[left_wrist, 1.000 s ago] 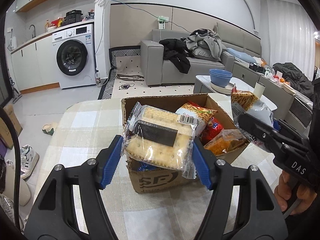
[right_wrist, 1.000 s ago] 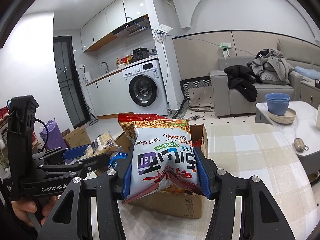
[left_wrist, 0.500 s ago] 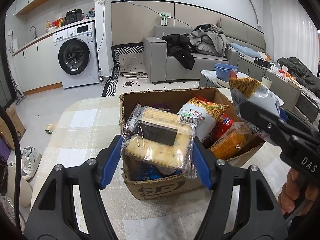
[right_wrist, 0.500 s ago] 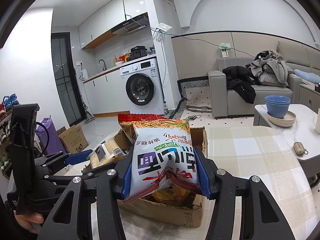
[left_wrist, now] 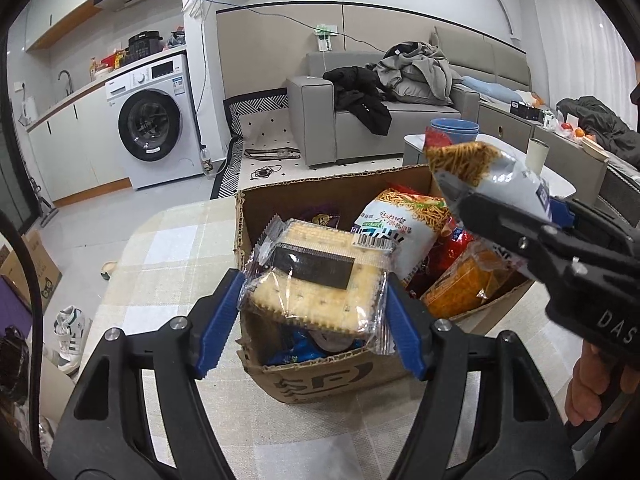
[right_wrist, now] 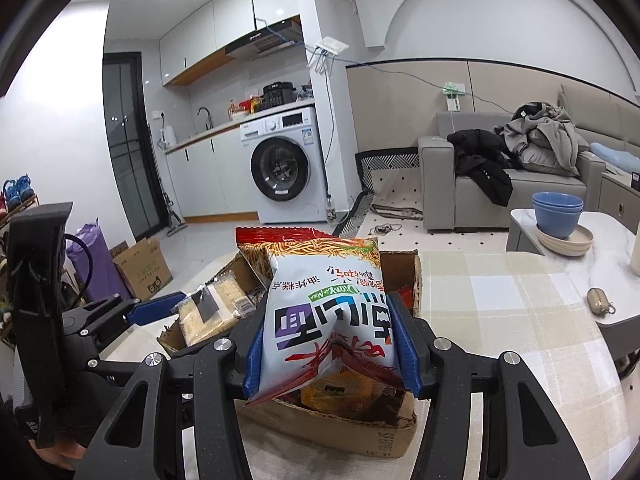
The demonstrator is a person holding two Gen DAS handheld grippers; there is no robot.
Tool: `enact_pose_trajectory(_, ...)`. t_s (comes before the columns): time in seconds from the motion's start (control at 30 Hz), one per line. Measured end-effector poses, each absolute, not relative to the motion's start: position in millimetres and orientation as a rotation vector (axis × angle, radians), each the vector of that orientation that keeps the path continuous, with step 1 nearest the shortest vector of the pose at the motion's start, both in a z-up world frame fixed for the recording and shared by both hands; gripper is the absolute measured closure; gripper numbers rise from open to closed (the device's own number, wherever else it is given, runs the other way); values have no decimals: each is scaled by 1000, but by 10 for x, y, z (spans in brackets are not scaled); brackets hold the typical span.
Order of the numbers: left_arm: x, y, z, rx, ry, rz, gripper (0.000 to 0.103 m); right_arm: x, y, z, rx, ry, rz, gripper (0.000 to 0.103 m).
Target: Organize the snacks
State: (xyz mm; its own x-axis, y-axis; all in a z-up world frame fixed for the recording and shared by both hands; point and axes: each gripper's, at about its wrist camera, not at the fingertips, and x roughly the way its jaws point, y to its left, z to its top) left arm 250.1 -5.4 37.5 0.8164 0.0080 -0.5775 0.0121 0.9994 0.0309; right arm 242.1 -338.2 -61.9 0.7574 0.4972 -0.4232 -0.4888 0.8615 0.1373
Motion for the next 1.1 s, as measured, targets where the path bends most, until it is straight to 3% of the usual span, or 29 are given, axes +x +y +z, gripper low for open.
enact_pose_trajectory(0.2, 2536, -29, 368, -5, 634, -27, 23, 2451, -3290, -607, -18, 475, 564, 47)
enact_pose_trajectory(0.3, 2556, 47, 352, -61, 656, -42, 23, 2457, -3292, -575, -37, 459, 575, 45)
enact_pose_trajectory(0.53, 2546, 204, 336, -140, 685, -76, 23, 2416, -3337, -554, -55, 437, 583, 21)
enact_pose_trajectory(0.63, 2469, 213, 347, -125, 684, -75, 22, 2412, -3379, -557, -52, 436, 580, 21)
enact_pose_trajectory(0.73, 2423, 186, 381, -102, 674, -73, 20, 2385, -3428, -564, -45, 436, 580, 14)
enact_pose_trajectory(0.83, 2331, 153, 423, -85, 666, -67, 15, 2336, -3496, -562, -27, 426, 572, 9)
enact_pose_trajectory(0.93, 2240, 150, 455, -82, 655, -69, 1, 2290, -3576, -558, -14, 421, 569, 5)
enact_pose_trajectory(1.1, 2105, 170, 498, -89, 640, -65, 1, 2182, -3735, -541, 10, 408, 569, 3)
